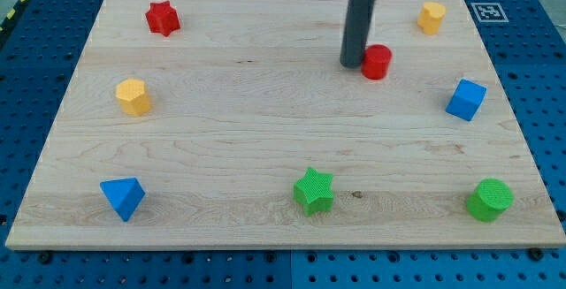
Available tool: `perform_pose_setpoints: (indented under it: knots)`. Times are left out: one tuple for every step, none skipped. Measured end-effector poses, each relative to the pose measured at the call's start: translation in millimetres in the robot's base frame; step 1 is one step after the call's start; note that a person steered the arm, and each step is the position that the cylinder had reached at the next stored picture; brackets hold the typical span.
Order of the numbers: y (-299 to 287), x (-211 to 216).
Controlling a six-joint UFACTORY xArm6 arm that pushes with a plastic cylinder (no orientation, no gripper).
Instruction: Keep the blue triangle in between the red star and yellow heart
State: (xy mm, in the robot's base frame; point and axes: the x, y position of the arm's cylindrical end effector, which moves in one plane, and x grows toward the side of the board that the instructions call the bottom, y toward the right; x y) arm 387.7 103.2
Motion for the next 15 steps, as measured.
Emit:
perform_pose_setpoints:
  knots:
    - [10, 19]
    - [7, 35]
    - [-29, 70]
    - [-100, 93]
    - [-172, 119]
    - [-252, 143]
    - [-327, 151]
    - [-368, 186]
    - [-364, 222]
    - [-331, 198]
    - [-302, 130]
    - [-298, 108]
    - [-338, 117]
    - [-371, 145]
    - [-373, 180]
